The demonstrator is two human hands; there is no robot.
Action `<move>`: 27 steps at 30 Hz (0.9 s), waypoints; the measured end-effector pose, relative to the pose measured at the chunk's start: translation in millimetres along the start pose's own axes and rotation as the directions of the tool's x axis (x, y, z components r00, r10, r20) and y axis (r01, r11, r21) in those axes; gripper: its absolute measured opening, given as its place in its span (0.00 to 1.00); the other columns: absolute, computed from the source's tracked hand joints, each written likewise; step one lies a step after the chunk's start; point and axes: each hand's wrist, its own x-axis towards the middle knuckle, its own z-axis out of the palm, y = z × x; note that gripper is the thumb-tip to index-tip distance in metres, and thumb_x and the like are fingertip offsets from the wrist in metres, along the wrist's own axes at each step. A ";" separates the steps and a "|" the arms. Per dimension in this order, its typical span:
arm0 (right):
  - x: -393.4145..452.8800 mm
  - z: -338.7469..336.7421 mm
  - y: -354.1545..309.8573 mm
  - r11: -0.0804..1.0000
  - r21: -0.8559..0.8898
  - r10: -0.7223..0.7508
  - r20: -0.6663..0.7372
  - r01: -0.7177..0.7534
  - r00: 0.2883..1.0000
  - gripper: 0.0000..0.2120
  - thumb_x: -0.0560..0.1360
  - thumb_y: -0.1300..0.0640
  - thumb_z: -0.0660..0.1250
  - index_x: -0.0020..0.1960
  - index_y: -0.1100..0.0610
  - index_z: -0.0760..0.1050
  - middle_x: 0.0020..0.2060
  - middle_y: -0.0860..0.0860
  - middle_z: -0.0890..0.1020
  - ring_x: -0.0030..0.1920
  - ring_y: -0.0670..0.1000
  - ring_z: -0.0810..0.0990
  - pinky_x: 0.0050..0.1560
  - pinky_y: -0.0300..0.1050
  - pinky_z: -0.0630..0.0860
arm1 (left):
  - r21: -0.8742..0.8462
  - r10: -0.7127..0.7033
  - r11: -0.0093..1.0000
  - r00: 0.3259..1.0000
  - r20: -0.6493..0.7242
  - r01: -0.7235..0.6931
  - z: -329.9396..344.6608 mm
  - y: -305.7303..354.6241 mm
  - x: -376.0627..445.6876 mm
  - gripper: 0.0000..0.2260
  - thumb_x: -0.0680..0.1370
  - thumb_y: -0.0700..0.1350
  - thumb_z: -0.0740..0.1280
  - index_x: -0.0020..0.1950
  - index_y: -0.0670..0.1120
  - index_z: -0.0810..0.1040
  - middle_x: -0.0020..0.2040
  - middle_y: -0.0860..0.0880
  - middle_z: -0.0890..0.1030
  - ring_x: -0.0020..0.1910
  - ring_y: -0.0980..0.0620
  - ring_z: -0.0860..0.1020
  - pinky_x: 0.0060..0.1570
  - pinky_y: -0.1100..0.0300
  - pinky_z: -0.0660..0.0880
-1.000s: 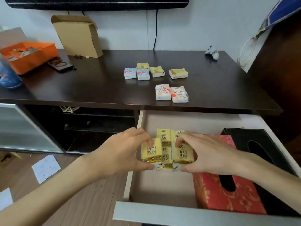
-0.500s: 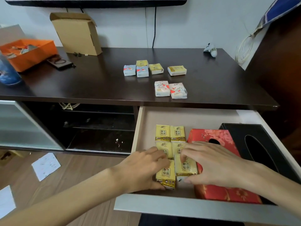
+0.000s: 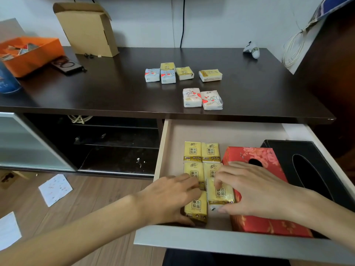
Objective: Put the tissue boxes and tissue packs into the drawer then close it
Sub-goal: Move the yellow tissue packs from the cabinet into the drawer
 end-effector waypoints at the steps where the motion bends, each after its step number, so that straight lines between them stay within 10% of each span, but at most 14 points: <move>1: 0.6 0.4 -0.4 1.000 -0.012 -0.002 -0.002 0.002 1.000 0.22 0.73 0.26 0.61 0.58 0.39 0.70 0.57 0.34 0.73 0.60 0.38 0.68 0.66 0.37 0.62 | 0.002 -0.006 1.000 1.000 0.006 0.006 0.4 -0.2 0.6 0.26 0.73 0.68 0.65 0.59 0.49 0.73 0.59 0.50 0.74 0.56 0.50 0.73 0.46 0.51 0.78; 6: 4.9 8.0 -8.2 0.997 -0.079 -0.016 0.030 0.018 0.999 0.25 0.72 0.26 0.58 0.58 0.43 0.72 0.54 0.37 0.72 0.53 0.41 0.64 0.65 0.35 0.50 | 0.031 -0.005 0.999 1.000 -0.028 0.006 -3.7 -7.5 -4.7 0.27 0.73 0.70 0.62 0.60 0.50 0.75 0.60 0.51 0.74 0.58 0.51 0.72 0.53 0.55 0.75; 11: 7.6 10.6 -12.6 0.992 -0.125 0.016 0.136 0.001 0.991 0.31 0.73 0.26 0.59 0.65 0.45 0.76 0.65 0.45 0.74 0.69 0.48 0.67 0.80 0.53 0.42 | -0.007 -0.094 0.996 0.995 -0.027 0.094 -16.2 -22.8 -11.7 0.26 0.74 0.67 0.63 0.63 0.51 0.75 0.63 0.52 0.74 0.62 0.52 0.72 0.61 0.53 0.72; 19: 28.5 -1.0 -3.8 0.964 -0.259 0.090 0.117 -0.057 0.989 0.31 0.74 0.30 0.64 0.66 0.51 0.78 0.62 0.46 0.77 0.67 0.50 0.71 0.77 0.52 0.51 | 0.040 -0.111 0.993 0.992 0.053 0.109 -3.4 -16.5 7.5 0.36 0.74 0.67 0.64 0.76 0.47 0.66 0.76 0.46 0.67 0.75 0.46 0.65 0.74 0.51 0.61; 27: 50.3 6.6 -20.8 0.921 -0.386 0.106 0.140 -0.044 0.984 0.07 0.74 0.51 0.75 0.48 0.53 0.82 0.51 0.50 0.82 0.59 0.54 0.76 0.65 0.52 0.64 | 0.028 -0.128 0.992 0.985 0.116 0.126 1.8 -17.3 9.8 0.33 0.75 0.68 0.63 0.72 0.47 0.71 0.72 0.46 0.71 0.71 0.45 0.69 0.71 0.49 0.65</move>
